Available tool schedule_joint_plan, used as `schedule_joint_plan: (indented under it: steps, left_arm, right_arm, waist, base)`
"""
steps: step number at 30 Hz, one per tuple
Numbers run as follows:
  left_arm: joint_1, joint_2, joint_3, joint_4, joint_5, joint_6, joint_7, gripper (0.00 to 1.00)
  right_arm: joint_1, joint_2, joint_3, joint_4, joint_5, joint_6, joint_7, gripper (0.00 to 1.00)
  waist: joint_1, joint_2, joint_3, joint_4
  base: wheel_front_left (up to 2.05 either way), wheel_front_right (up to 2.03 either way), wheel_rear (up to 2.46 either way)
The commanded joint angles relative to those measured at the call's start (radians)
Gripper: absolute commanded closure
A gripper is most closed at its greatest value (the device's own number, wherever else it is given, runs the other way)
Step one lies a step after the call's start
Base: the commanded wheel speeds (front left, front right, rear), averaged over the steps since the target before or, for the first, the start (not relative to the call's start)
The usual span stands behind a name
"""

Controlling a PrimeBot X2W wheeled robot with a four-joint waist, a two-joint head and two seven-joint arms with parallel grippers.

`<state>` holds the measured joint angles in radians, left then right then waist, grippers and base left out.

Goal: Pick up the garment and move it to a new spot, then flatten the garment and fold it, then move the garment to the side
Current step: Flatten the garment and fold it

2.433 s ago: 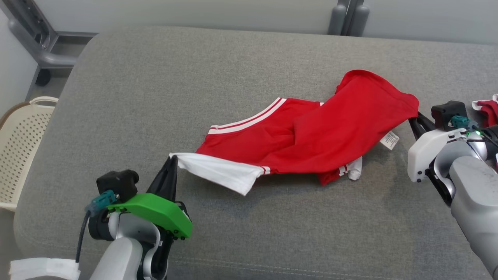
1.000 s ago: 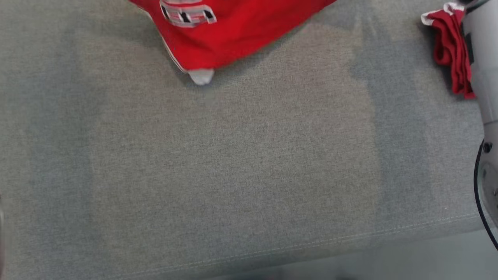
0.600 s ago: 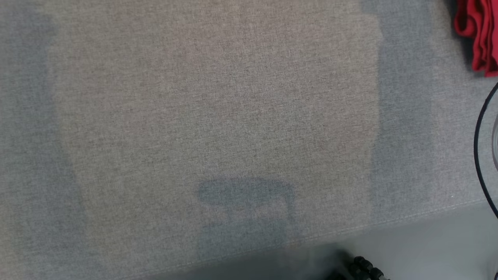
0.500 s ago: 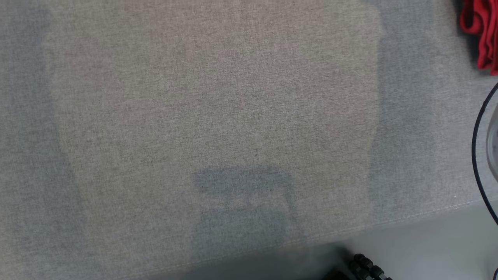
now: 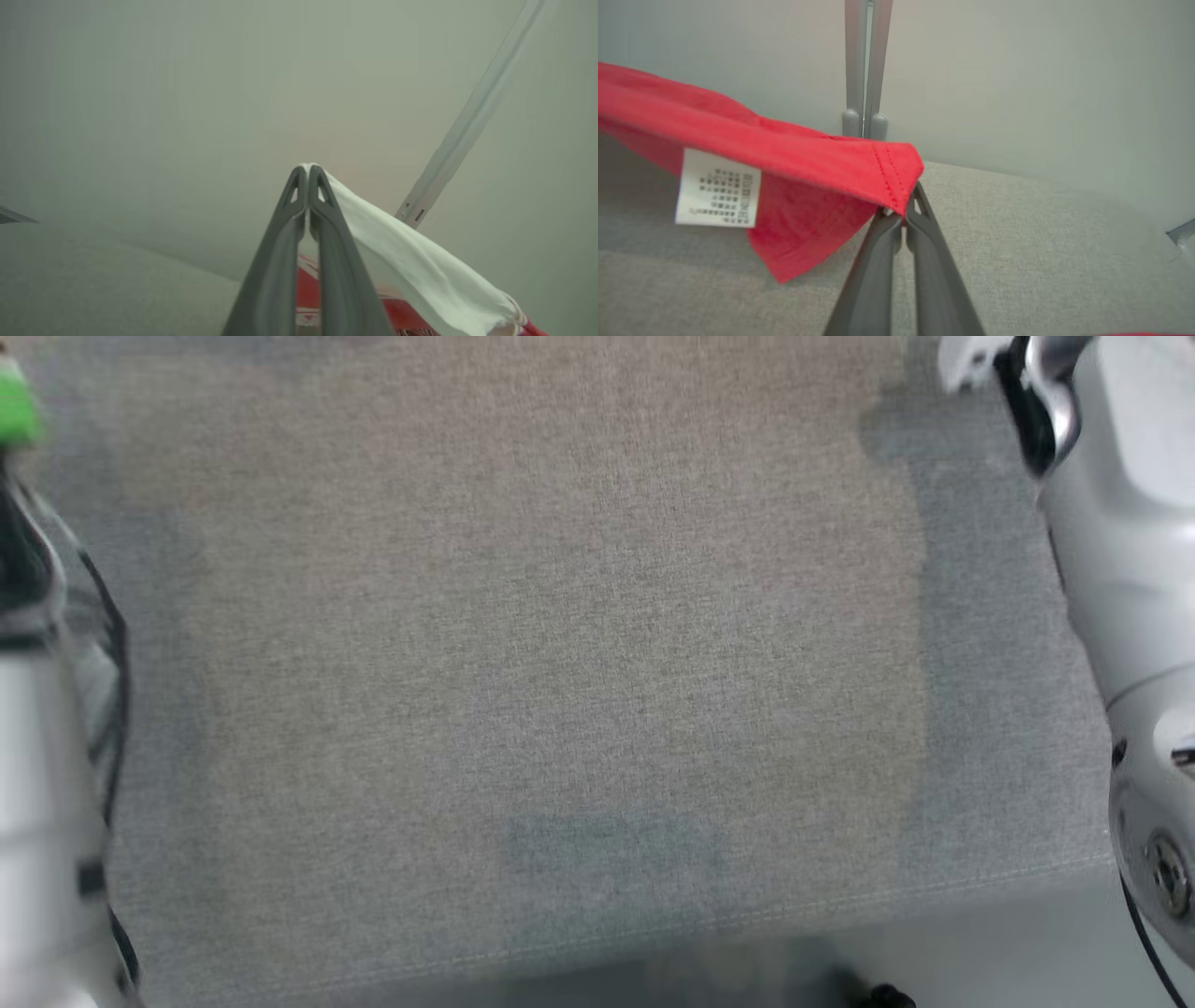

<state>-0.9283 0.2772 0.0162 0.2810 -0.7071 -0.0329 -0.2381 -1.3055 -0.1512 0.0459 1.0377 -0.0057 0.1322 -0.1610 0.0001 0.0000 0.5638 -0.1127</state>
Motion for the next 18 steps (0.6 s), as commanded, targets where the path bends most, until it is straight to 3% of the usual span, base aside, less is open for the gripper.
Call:
schedule_joint_plan:
  steps: [1,6,14,18]
  left_arm:
    - [0.117,-0.009,0.024,-0.045,-0.021,0.031,0.004,1.0]
    - [0.426,-0.064,0.065,-0.18,-0.058,0.105,0.015,1.0]
    - [0.749,-0.153,0.092,-0.302,-0.106,0.158,0.013,1.0]
    - [0.86,-0.178,0.071,-0.321,-0.11,0.169,0.009,1.0]
  right_arm:
    - [0.06,-0.031,0.034,0.017,0.04,-0.003,0.041,1.0]
    - [0.192,-0.076,0.151,0.0,0.14,-0.004,0.163,1.0]
    - [0.39,-0.151,0.264,-0.149,0.324,-0.004,0.332,1.0]
    - [0.497,-0.208,0.234,-0.194,0.357,-0.006,0.445,1.0]
  waist:
    - [-0.0001,0.0,-0.098,0.034]
    - [-0.0001,0.0,-0.209,0.05]
    - [-0.0001,0.0,-0.34,0.074]
    - [-0.0001,0.0,-0.401,0.091]
  base:
    - [0.0,0.0,0.0]
    - [0.0,0.0,0.0]
    - [0.0,0.0,0.0]
    - [0.0,0.0,0.0]
